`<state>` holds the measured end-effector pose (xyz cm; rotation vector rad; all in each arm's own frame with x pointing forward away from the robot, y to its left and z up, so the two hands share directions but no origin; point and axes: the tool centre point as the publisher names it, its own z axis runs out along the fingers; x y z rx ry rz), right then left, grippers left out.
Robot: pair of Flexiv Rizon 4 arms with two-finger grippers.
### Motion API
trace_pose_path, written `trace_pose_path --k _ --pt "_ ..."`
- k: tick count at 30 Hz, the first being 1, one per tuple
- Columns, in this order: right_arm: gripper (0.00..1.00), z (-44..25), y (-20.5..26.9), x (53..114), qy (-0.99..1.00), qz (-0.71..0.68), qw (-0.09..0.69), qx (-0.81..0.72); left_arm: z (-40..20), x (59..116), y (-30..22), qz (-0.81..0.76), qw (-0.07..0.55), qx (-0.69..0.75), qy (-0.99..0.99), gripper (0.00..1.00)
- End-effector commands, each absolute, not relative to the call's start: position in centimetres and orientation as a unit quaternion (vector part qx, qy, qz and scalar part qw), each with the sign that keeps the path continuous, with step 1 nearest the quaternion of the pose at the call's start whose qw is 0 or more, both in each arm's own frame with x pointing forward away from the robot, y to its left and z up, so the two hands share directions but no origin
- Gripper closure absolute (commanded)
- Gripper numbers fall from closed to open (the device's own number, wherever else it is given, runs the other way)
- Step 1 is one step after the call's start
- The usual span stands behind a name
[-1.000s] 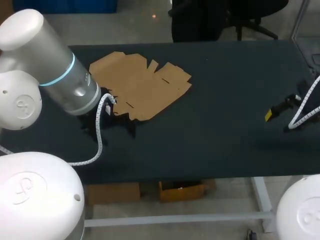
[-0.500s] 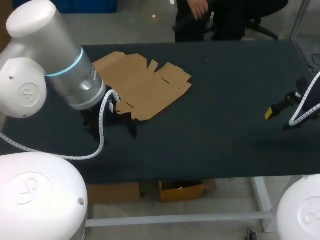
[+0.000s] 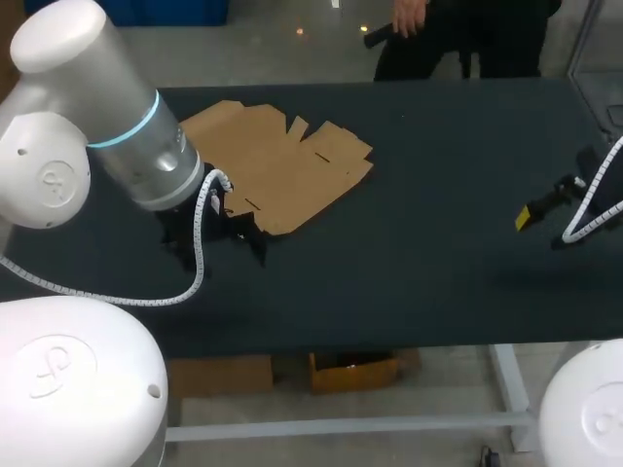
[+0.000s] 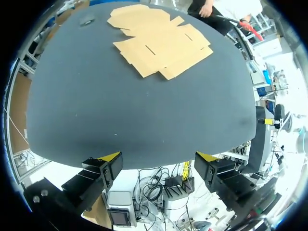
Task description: Assemble the packaging by folding the flat box into shape, placing the metal phone stand inside, and closing the box properly
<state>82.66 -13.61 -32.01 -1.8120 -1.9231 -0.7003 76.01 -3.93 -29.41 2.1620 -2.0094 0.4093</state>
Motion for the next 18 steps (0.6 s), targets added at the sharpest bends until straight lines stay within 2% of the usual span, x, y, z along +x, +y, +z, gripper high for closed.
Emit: trace_pose_path --k 1,18 --pt "0.00 -30.9 -13.3 83.1 -0.697 -0.249 0.199 -0.642 -30.5 76.6 -3.7 0.145 0.087 0.724 -0.668 0.00" --pt "0.00 -29.2 -12.7 85.0 -0.739 -0.258 0.203 -0.589 -32.6 80.1 -1.6 0.221 0.111 0.745 -0.619 0.00"
